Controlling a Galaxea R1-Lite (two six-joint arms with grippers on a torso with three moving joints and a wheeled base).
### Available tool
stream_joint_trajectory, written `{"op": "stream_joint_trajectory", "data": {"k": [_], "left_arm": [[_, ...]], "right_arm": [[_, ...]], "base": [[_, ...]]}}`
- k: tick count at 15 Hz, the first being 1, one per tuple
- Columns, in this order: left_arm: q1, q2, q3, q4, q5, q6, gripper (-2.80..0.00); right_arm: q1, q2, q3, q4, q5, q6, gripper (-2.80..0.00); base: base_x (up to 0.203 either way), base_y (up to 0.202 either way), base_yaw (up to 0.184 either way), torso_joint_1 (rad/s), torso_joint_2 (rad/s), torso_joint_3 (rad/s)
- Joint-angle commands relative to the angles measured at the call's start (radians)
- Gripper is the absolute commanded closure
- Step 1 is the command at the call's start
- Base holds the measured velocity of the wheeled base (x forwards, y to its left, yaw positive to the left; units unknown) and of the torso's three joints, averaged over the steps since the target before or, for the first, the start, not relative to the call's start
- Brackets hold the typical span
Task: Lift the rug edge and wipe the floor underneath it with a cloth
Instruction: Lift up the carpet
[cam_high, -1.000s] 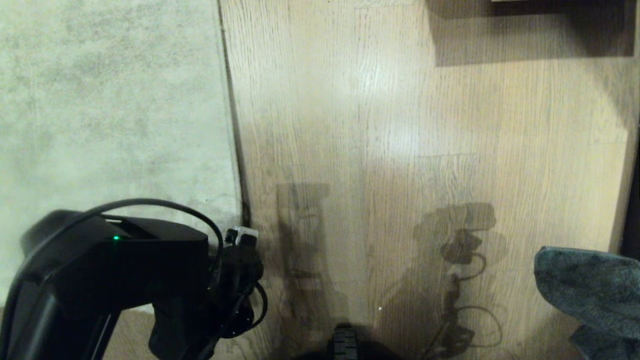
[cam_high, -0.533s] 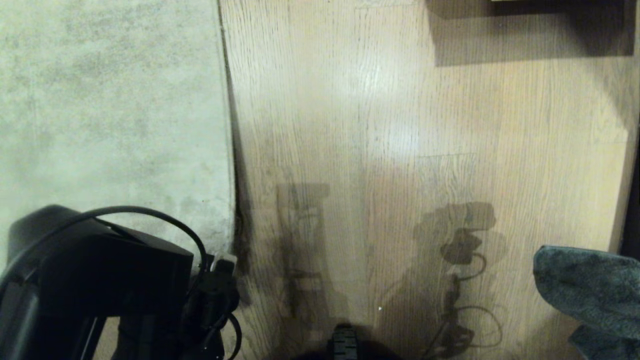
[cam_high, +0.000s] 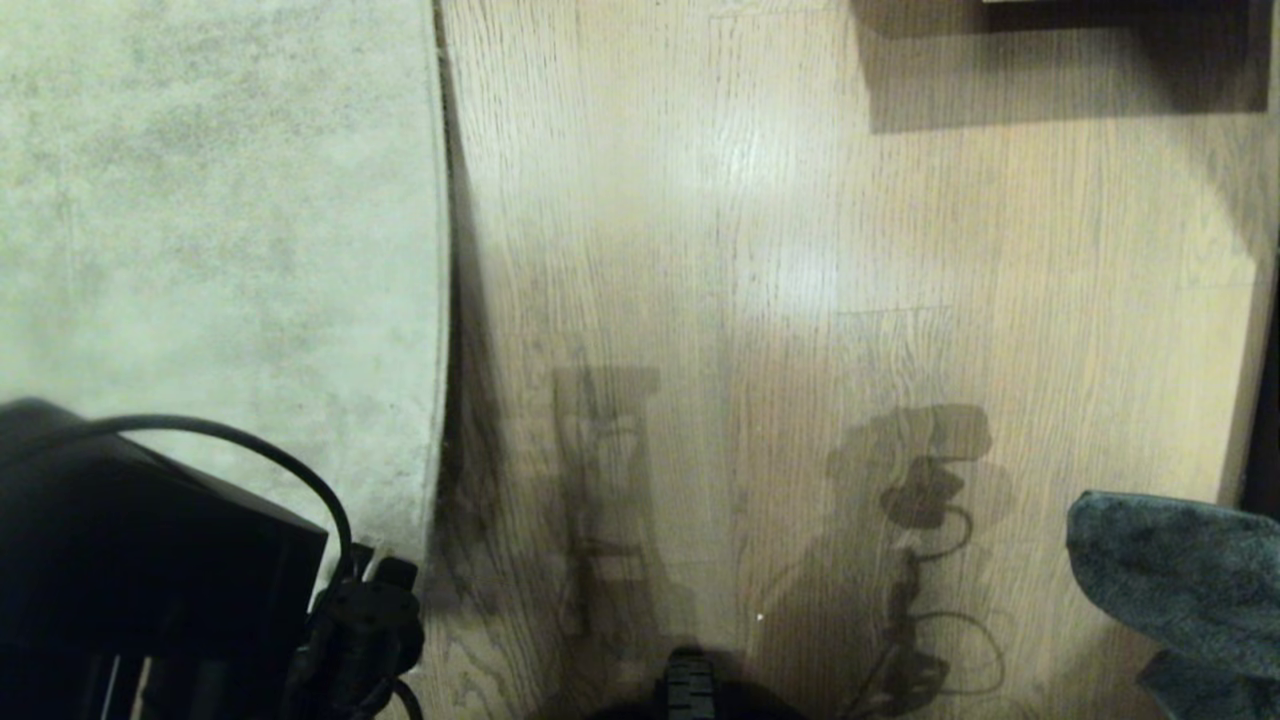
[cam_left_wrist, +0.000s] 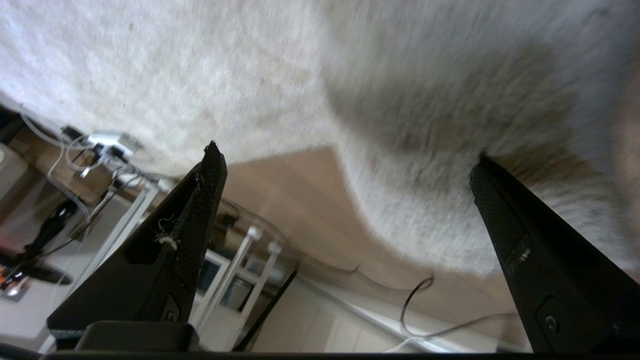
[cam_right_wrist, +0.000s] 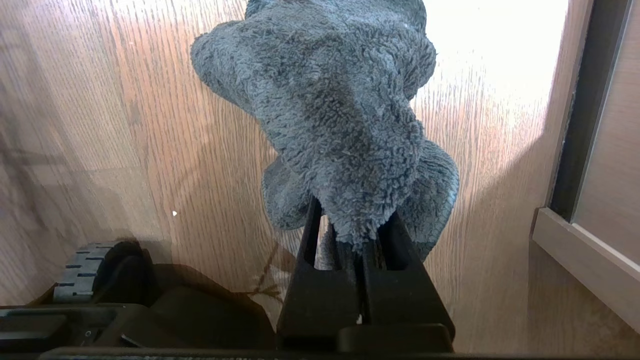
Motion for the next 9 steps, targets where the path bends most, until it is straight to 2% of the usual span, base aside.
{"op": "stream_joint_trajectory", "data": {"k": [1,9], "left_arm": [[0.006,-0.013,0.017,-0.049,0.005,0.0,-2.8],[0.0,-0.044,0.009,-0.049,0.0,-0.007,-2.8]], "right_arm": [[0.0,0.001,0.0,0.0,0.0,0.0,0.0],[0.0,0.001,0.0,0.0,0.0,0.0,0.0]], "base": [[0.0,0.0,0.0,0.0,0.0,0.0],[0.0,0.0,0.0,0.0,0.0,0.0]]}}
